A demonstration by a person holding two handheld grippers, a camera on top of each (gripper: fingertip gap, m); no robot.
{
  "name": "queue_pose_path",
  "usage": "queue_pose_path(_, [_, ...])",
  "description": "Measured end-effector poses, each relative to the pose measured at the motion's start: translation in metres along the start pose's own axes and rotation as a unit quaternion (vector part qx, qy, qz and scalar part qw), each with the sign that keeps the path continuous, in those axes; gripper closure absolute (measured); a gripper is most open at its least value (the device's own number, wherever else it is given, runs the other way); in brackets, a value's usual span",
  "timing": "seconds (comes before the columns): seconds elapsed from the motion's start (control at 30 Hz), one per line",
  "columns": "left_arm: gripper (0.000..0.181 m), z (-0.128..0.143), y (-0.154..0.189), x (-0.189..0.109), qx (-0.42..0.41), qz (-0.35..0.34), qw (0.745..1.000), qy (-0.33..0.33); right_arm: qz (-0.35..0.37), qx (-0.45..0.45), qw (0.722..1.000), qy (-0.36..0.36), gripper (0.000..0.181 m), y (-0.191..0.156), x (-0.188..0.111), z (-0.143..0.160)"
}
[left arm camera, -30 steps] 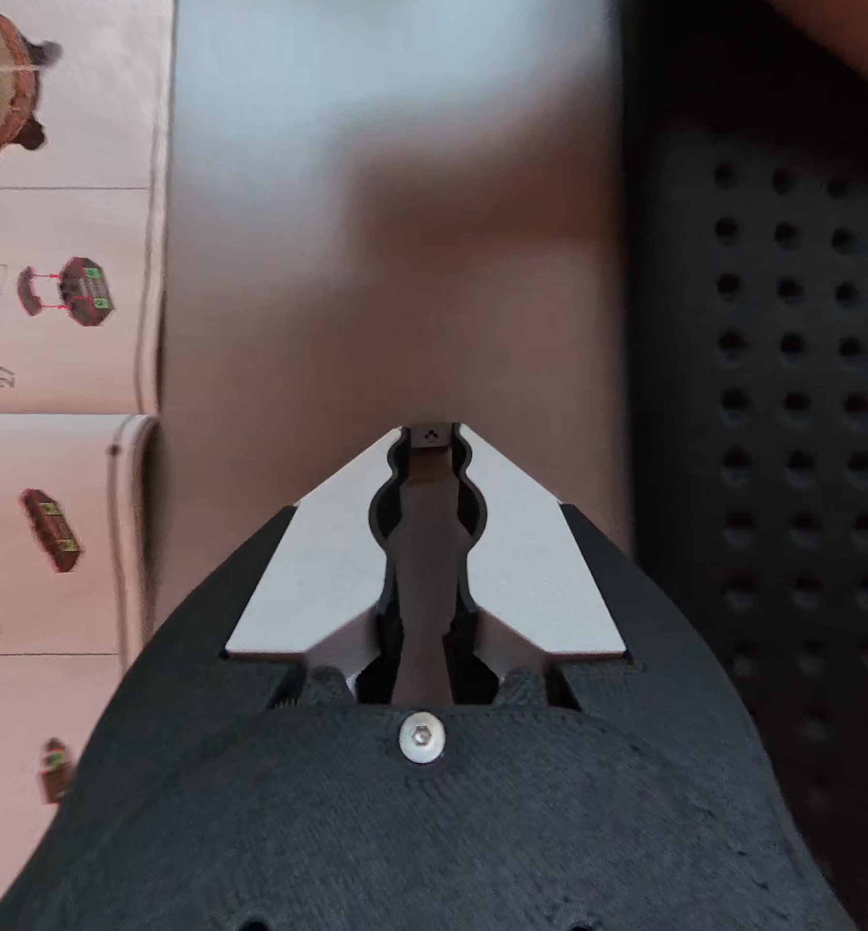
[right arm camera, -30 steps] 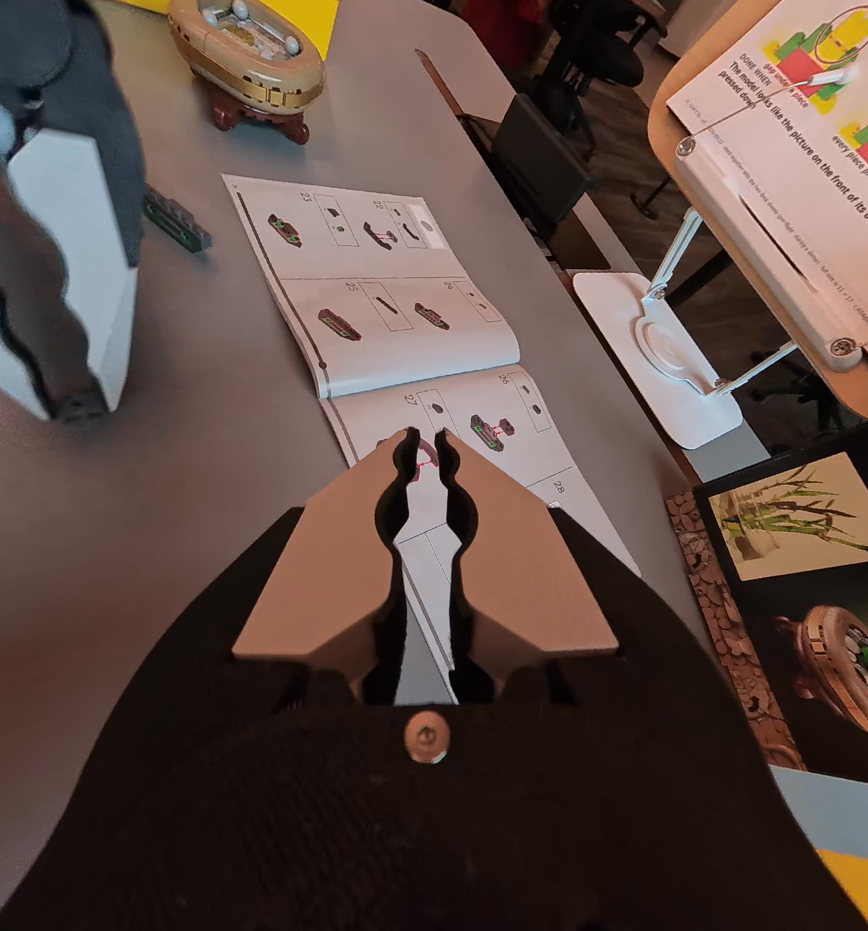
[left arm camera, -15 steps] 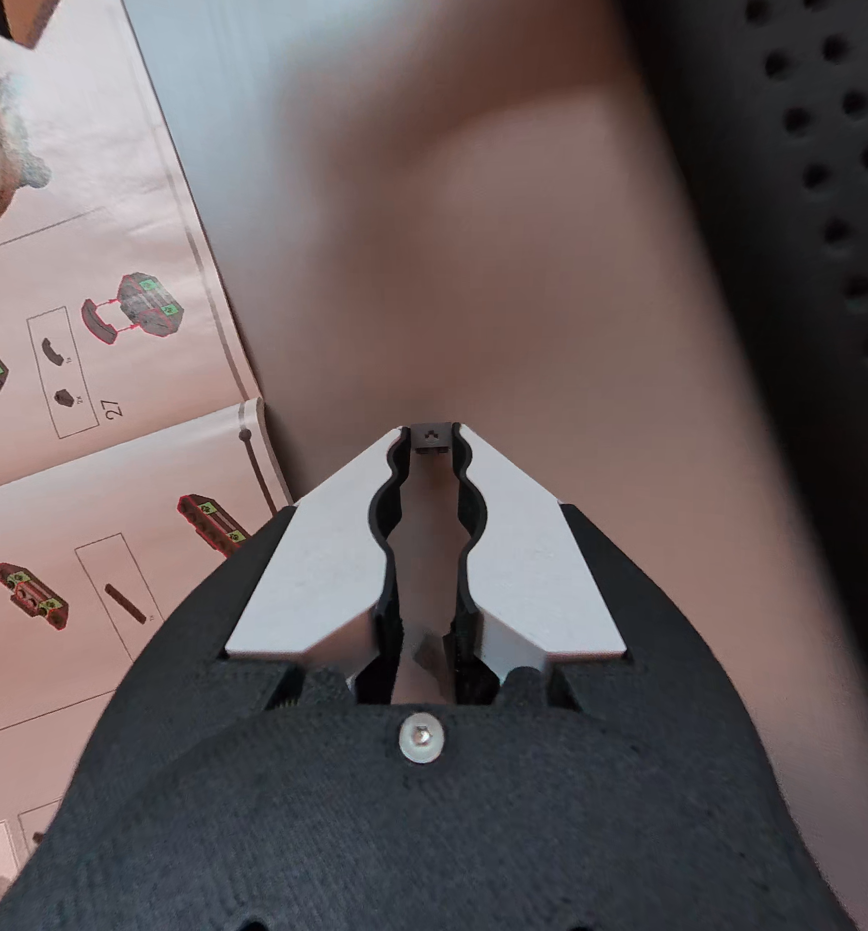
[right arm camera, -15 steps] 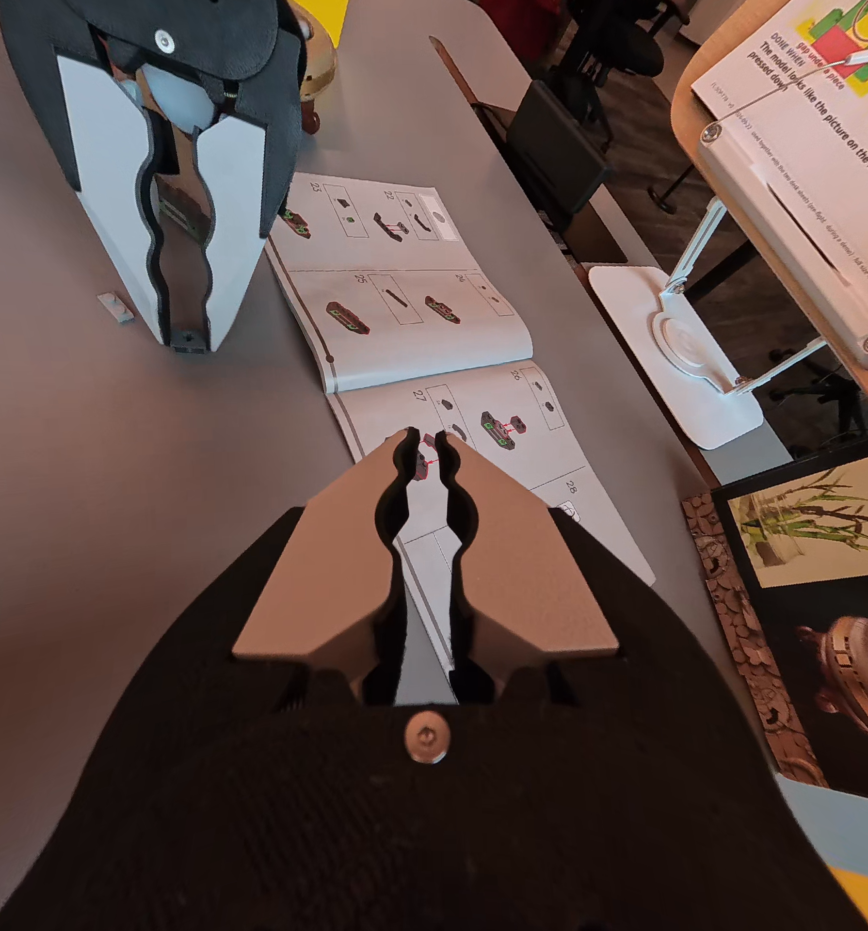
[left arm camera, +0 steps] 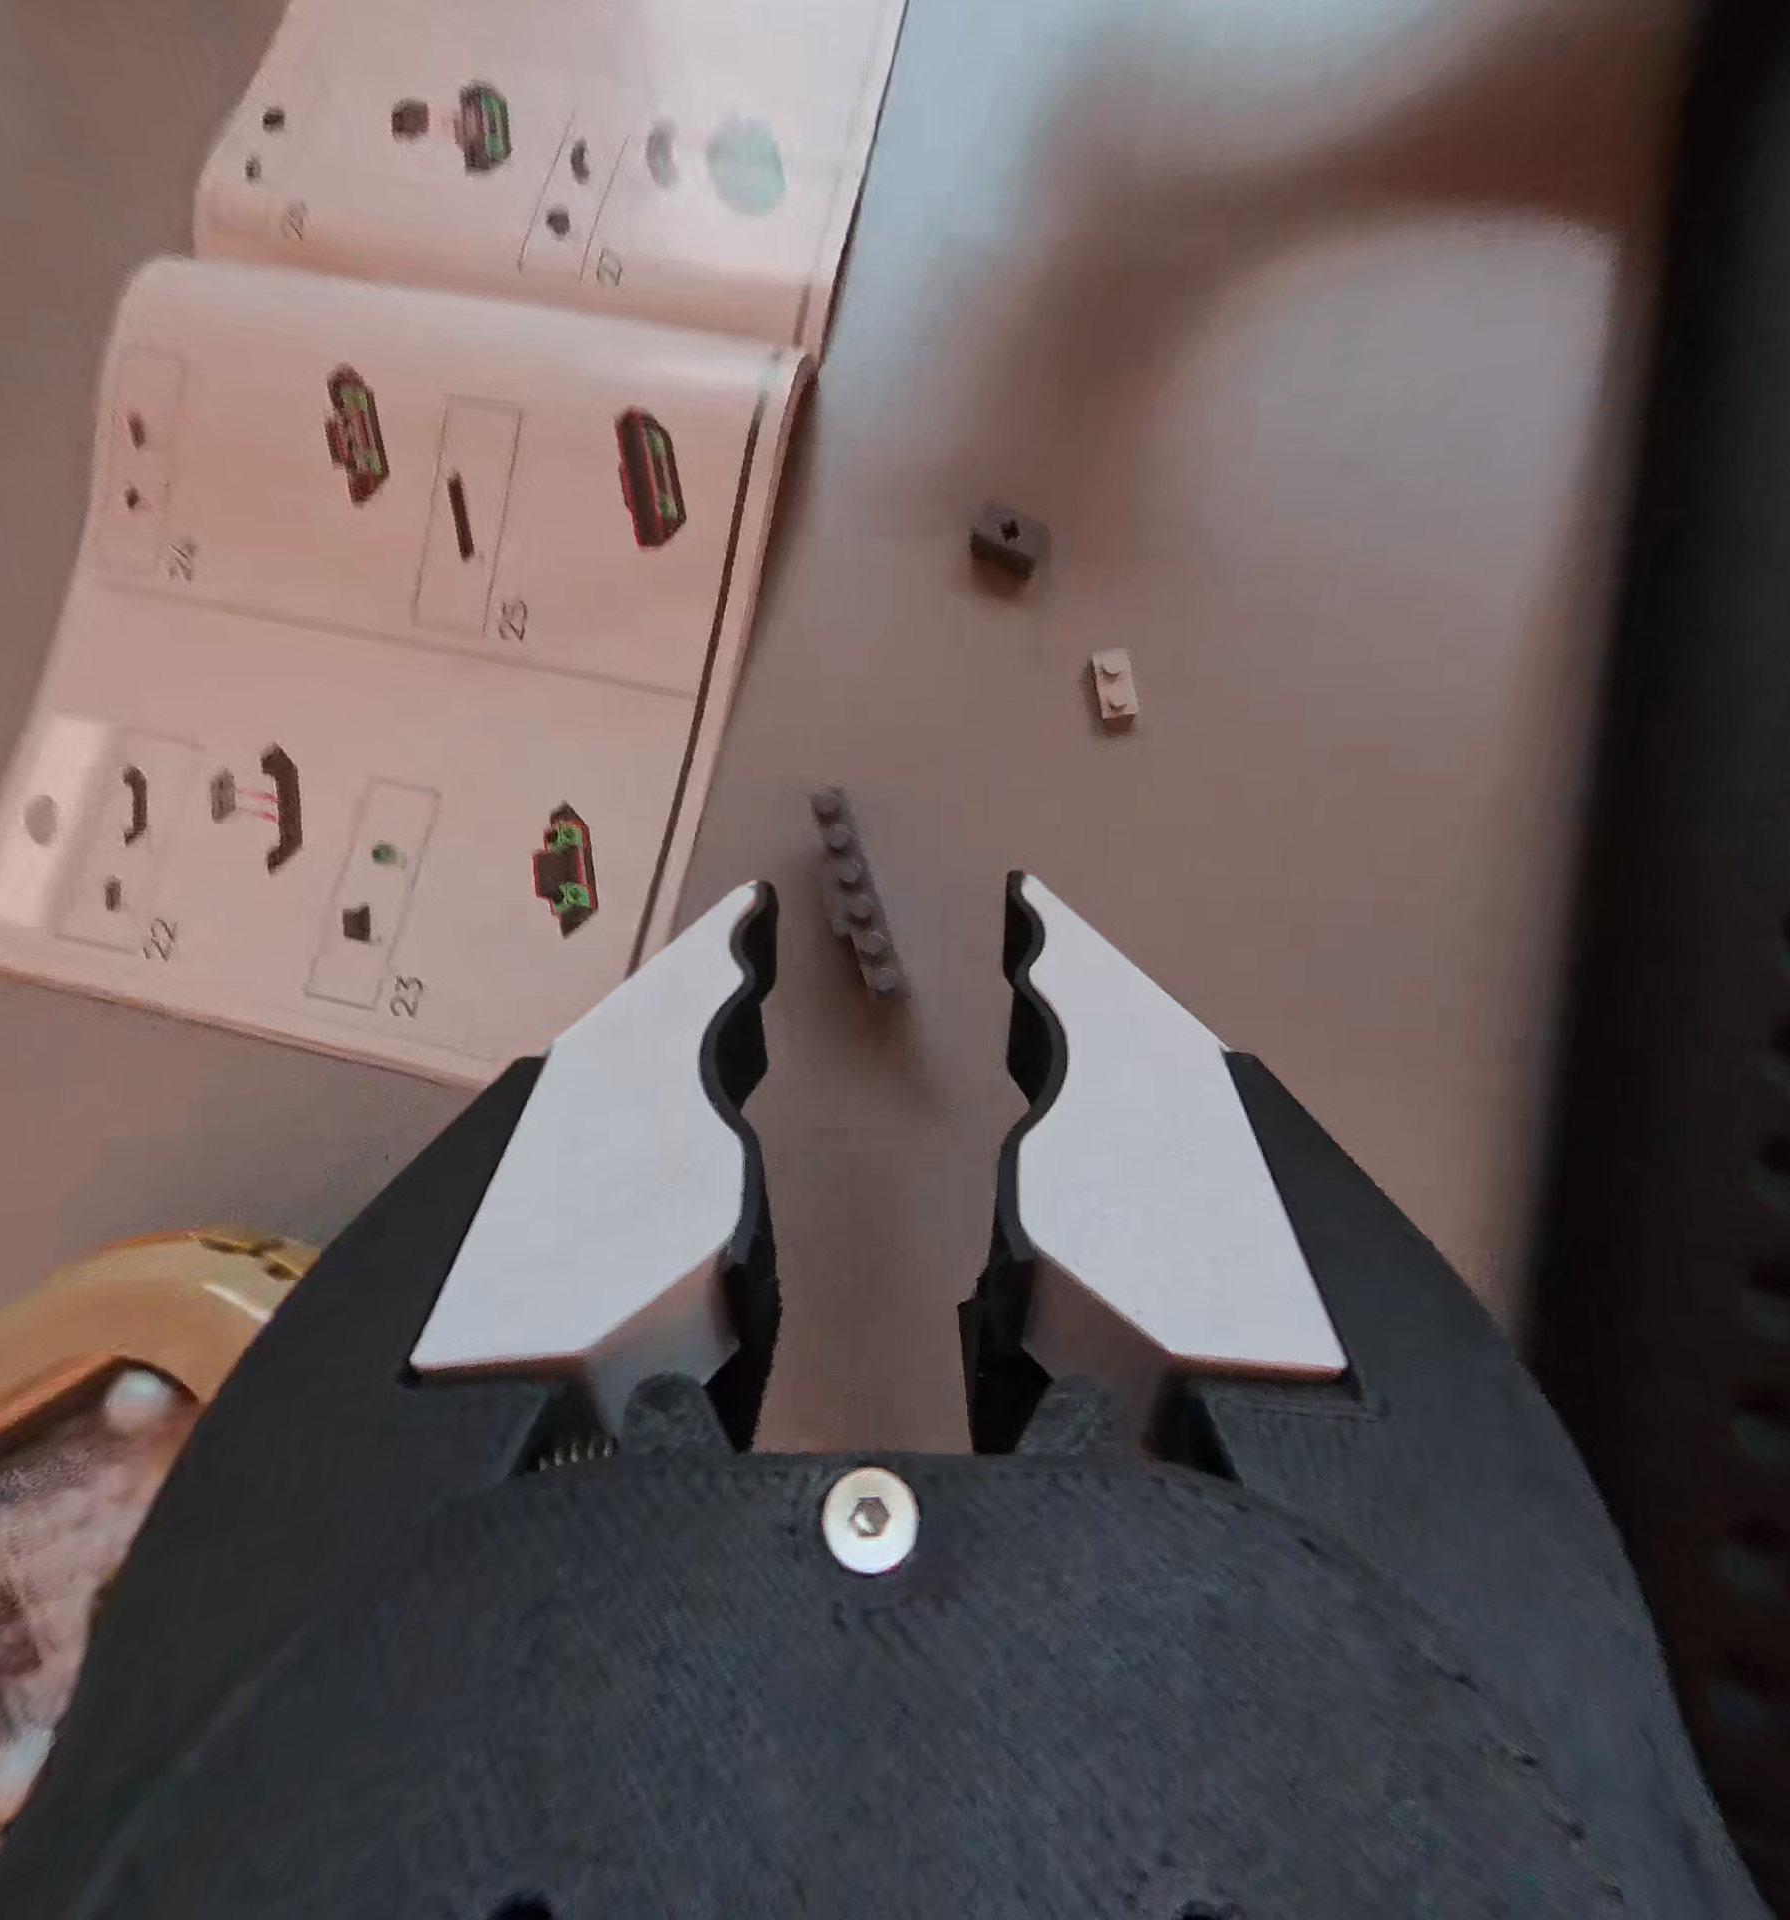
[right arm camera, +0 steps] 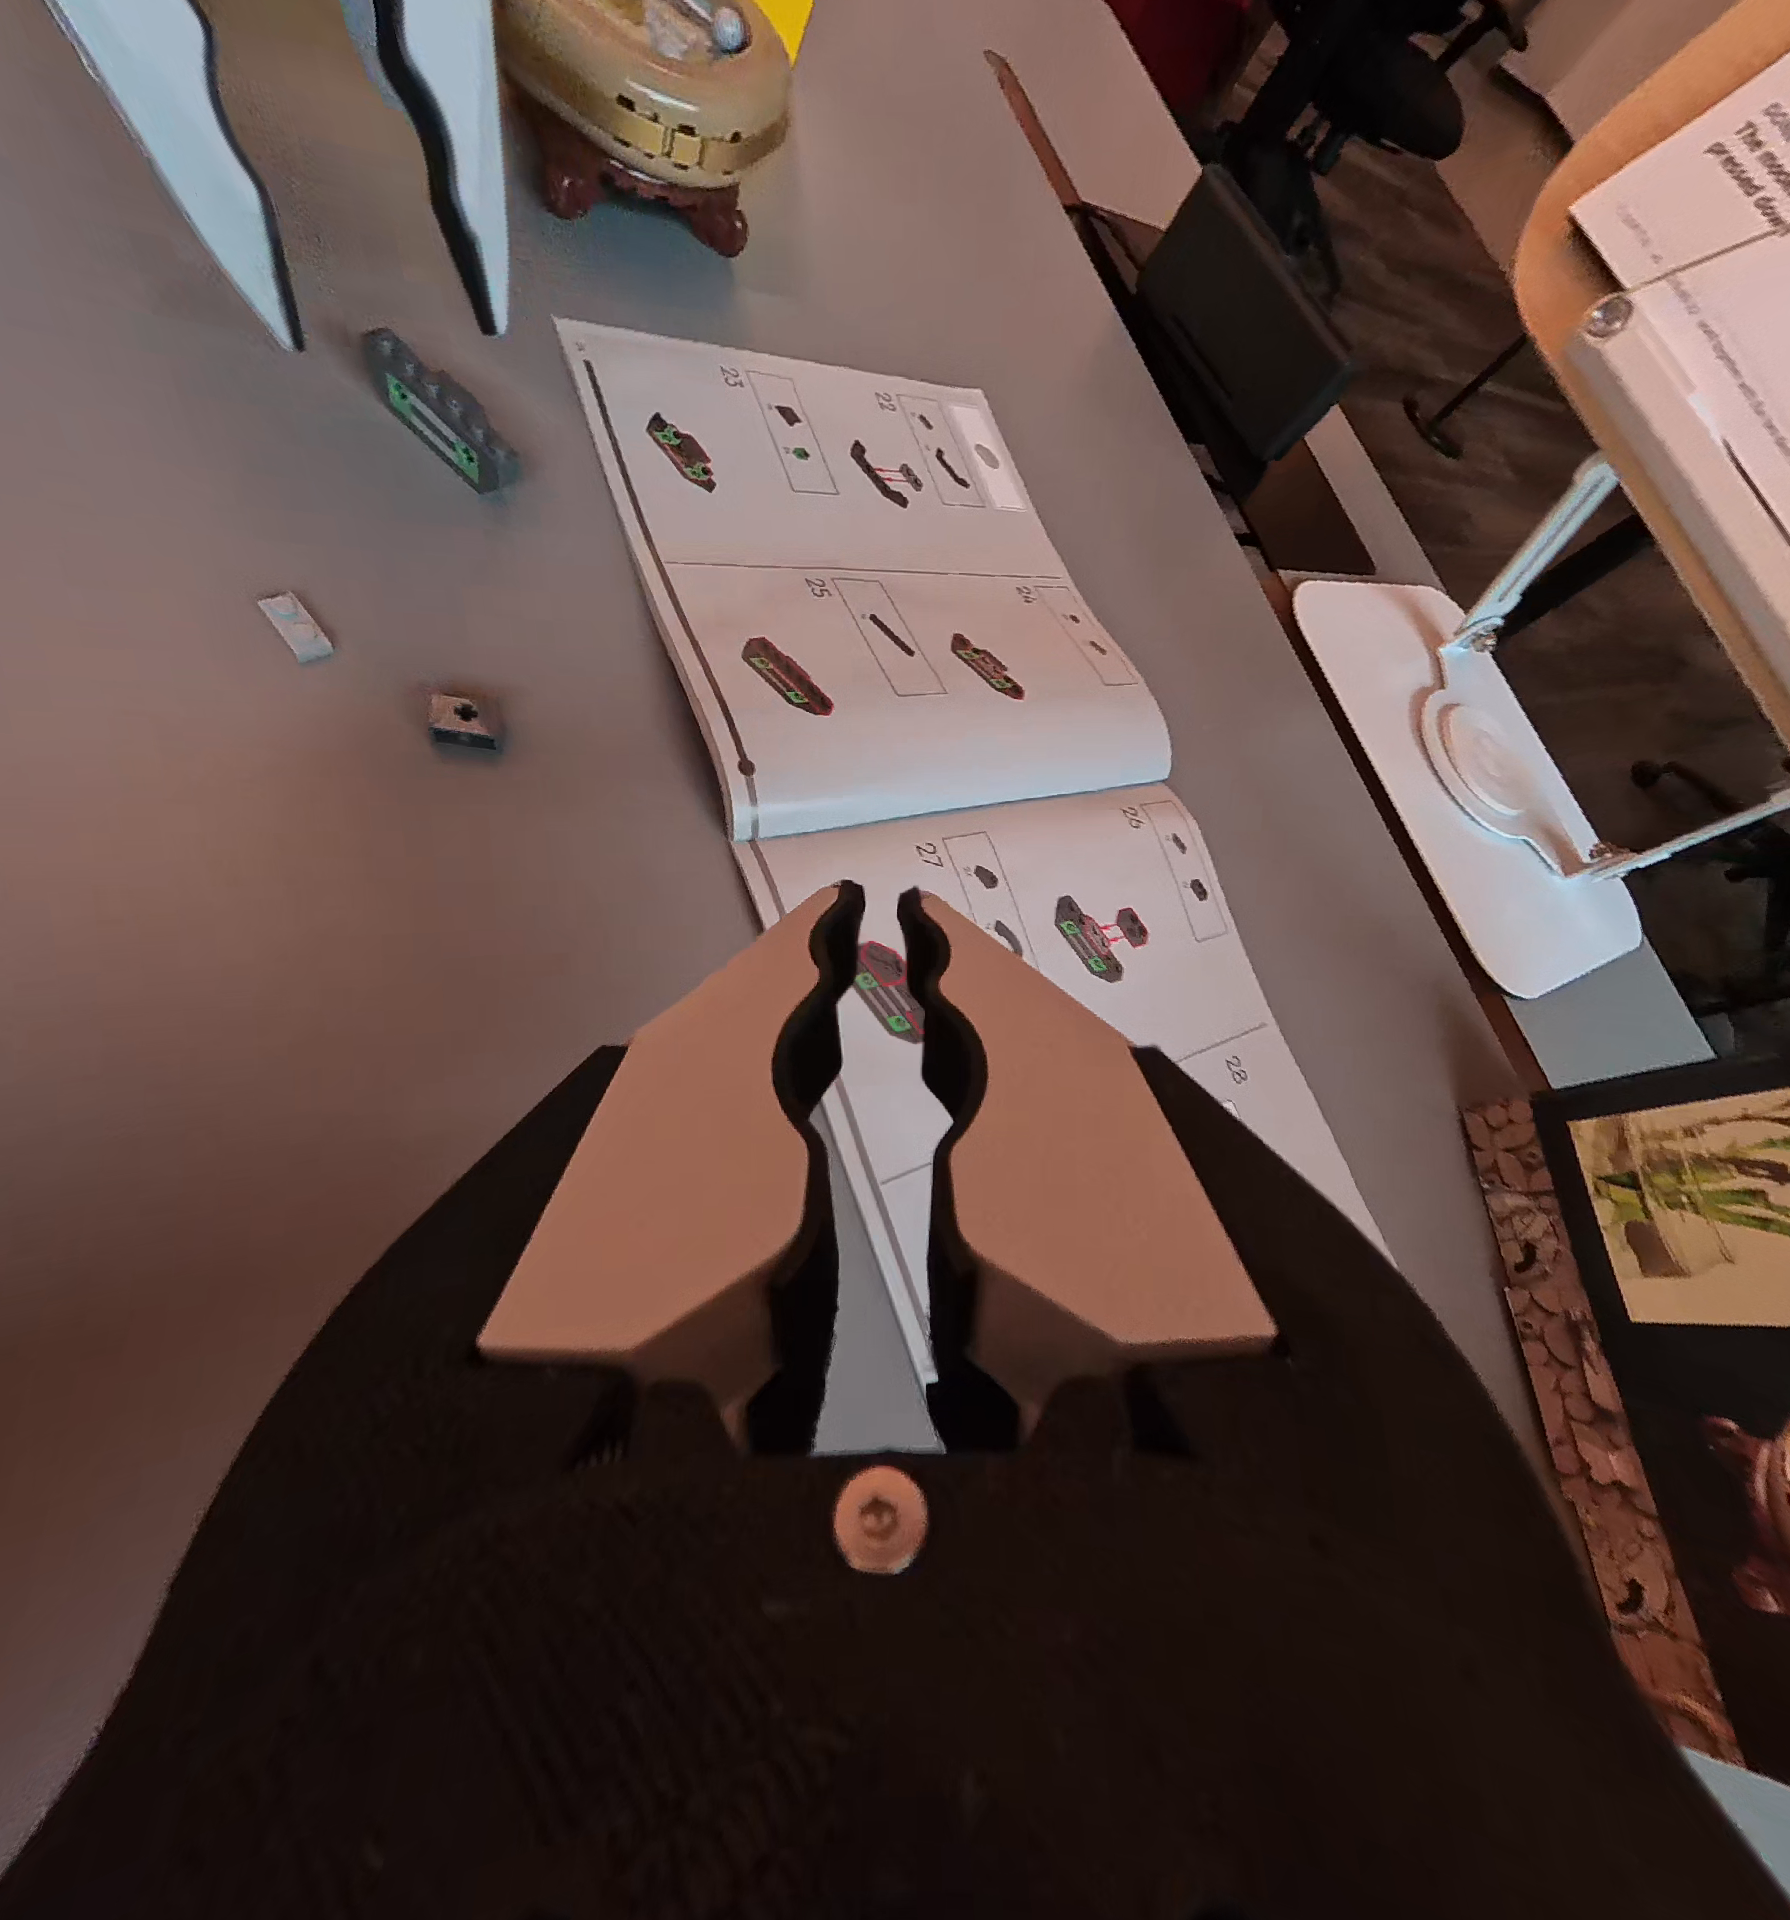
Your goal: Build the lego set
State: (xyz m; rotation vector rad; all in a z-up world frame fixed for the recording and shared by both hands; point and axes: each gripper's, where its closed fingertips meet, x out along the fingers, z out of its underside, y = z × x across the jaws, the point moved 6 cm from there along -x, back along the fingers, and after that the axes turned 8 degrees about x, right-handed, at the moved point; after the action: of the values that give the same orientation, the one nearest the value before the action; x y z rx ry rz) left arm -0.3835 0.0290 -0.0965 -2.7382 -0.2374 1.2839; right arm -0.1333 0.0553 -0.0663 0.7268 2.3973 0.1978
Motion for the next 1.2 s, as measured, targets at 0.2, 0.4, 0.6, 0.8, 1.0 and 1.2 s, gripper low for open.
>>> queue_pose_path(0.2, [0.141,0.016,0.002,0.016,-0.028,-0.049,0.997,-0.042,-0.01,-0.013,1.0,-0.012,0.174,-0.009,0.008,0.0])
queue_pose_path(0.4, [0.175,0.021,0.001,0.016,-0.077,-0.03,0.996,-0.025,0.012,-0.008,1.0,-0.002,0.174,0.0,-0.001,0.0])
queue_pose_path(0.6, [0.175,-0.023,0.01,-0.002,-0.143,0.067,0.986,0.06,-0.054,-0.024,0.993,0.099,0.152,-0.024,-0.001,-0.029])
queue_pose_path(0.8, [0.175,-0.063,0.007,0.004,-0.24,0.226,0.94,0.087,-0.072,-0.134,0.983,0.103,0.132,-0.07,0.024,-0.052])
queue_pose_path(1.0, [0.175,-0.047,0.003,0.019,-0.316,0.321,0.885,0.115,-0.061,-0.207,0.972,0.097,0.146,-0.092,0.041,-0.058])
queue_pose_path(1.2, [0.175,-0.037,0.005,0.021,-0.313,0.328,0.882,0.13,-0.081,-0.228,0.968,0.071,0.162,-0.103,0.046,-0.057])
